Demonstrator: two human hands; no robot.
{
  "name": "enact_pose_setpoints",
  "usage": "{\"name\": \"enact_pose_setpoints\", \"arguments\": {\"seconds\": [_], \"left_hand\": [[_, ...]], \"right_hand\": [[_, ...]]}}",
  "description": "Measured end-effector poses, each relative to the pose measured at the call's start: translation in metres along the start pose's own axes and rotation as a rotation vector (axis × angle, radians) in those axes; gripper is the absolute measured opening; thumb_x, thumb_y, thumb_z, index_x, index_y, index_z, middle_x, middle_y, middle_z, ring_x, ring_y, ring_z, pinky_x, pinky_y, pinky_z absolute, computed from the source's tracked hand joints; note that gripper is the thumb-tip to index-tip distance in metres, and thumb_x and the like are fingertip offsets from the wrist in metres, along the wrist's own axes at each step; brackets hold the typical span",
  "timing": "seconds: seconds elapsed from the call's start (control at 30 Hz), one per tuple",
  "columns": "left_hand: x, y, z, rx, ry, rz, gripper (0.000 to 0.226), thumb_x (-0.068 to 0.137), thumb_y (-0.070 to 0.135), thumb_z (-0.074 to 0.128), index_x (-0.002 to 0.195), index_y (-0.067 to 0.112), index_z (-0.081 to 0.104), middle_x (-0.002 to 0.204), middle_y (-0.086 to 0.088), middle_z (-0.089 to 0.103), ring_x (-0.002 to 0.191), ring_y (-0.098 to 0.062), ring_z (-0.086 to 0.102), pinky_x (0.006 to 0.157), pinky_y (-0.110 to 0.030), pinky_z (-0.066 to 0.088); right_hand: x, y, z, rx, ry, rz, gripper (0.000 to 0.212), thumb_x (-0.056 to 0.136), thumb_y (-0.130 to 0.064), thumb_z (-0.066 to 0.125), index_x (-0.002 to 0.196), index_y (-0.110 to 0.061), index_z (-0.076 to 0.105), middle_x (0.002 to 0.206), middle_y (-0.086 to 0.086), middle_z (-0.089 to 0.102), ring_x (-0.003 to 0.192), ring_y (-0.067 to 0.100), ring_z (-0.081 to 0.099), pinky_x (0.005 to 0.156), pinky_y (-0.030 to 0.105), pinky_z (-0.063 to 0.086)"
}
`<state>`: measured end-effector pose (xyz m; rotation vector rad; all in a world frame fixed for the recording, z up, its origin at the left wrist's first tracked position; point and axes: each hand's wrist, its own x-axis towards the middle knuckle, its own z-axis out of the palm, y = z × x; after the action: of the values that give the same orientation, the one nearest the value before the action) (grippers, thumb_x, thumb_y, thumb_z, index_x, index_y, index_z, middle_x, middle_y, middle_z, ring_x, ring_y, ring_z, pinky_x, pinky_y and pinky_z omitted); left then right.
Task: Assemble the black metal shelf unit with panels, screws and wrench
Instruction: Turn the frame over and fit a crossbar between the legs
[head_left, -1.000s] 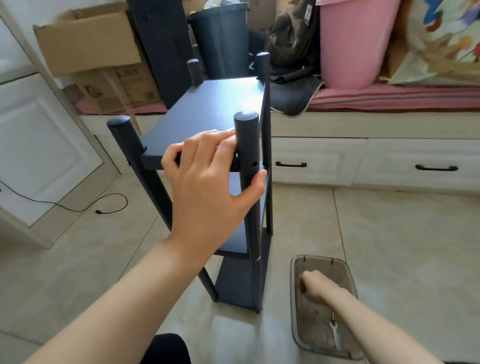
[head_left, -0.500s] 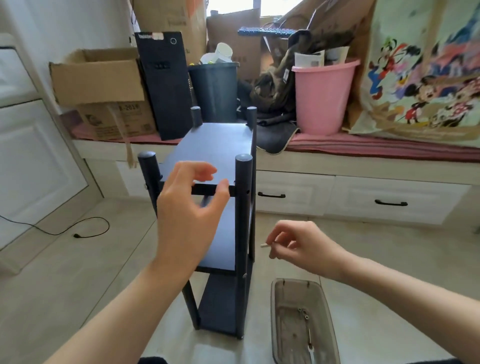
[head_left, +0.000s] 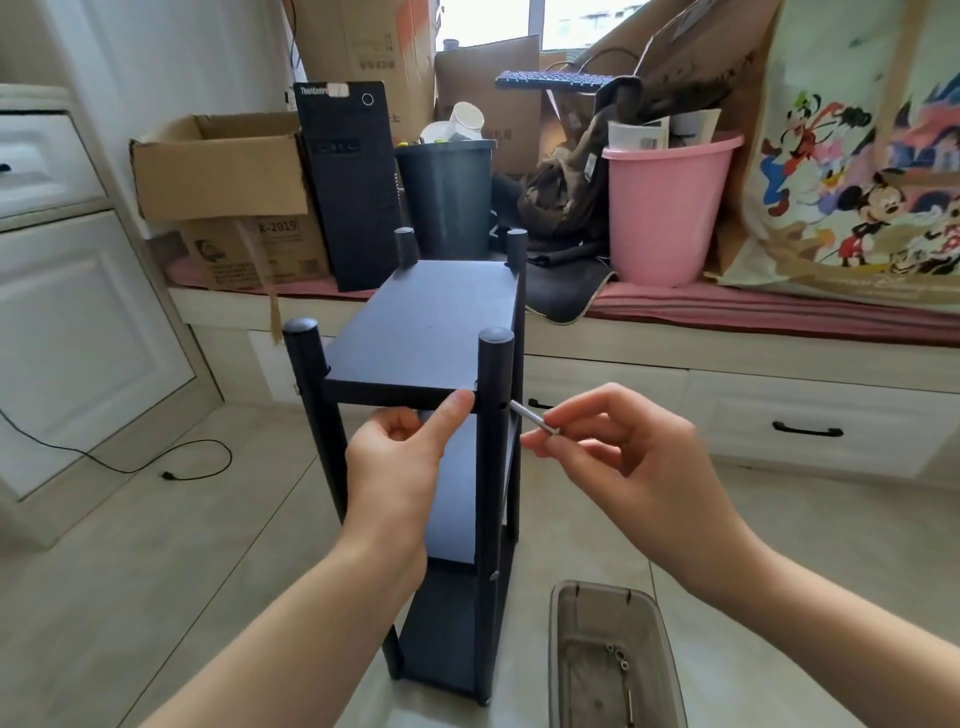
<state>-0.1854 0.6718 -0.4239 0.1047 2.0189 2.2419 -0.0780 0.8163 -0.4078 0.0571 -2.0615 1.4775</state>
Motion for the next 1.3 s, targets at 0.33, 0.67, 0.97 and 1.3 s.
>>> {"name": "enact_pose_setpoints", "arguments": {"seconds": [0.33,0.67,0.97,1.3], "left_hand": [[0.011,0.001,0.004,-0.316,-0.319,-0.251,0.035,0.071,0.051,0.072,0.092,0.023,0.075,0.109,-0.003,0.077,0.113,-0.020,0.068,0.105,-0.037,0.045],[0.021,-0.001,0.000,-0.262,-0.408,-0.196,0.023,0.093,0.041,0.063,0.096,0.020,0.071,0.114,-0.005,0.075,0.116,-0.019,0.067,0.115,-0.042,0.038],[0.021,-0.004,0.001,-0.194,-0.396,-0.125,0.024,0.097,0.039,0.059,0.098,0.018,0.070,0.113,-0.007,0.075,0.114,-0.018,0.068,0.103,-0.036,0.044],[0.023,-0.006,0.003,-0.199,-0.374,-0.117,0.029,0.097,0.039,0.058,0.106,0.014,0.068,0.116,-0.008,0.074,0.115,-0.018,0.067,0.096,-0.032,0.046]], "right_hand": [[0.004,0.012,0.007,-0.065,-0.015,-0.024,0.012,0.088,-0.008,0.070,0.092,-0.017,0.065,0.088,-0.010,0.076,0.088,0.010,0.073,0.081,0.027,0.057],[0.004,0.011,0.011,-0.062,-0.001,-0.047,0.010,0.088,-0.009,0.069,0.092,-0.017,0.065,0.088,-0.008,0.076,0.088,0.011,0.073,0.081,0.027,0.058],[0.005,0.010,0.012,-0.074,0.016,-0.044,0.009,0.086,-0.013,0.070,0.090,-0.018,0.065,0.085,-0.007,0.076,0.087,0.012,0.073,0.083,0.032,0.058],[0.012,0.010,0.018,-0.096,0.009,-0.076,0.020,0.089,-0.007,0.067,0.089,-0.027,0.062,0.088,-0.013,0.075,0.087,0.008,0.073,0.080,0.023,0.056]]}}
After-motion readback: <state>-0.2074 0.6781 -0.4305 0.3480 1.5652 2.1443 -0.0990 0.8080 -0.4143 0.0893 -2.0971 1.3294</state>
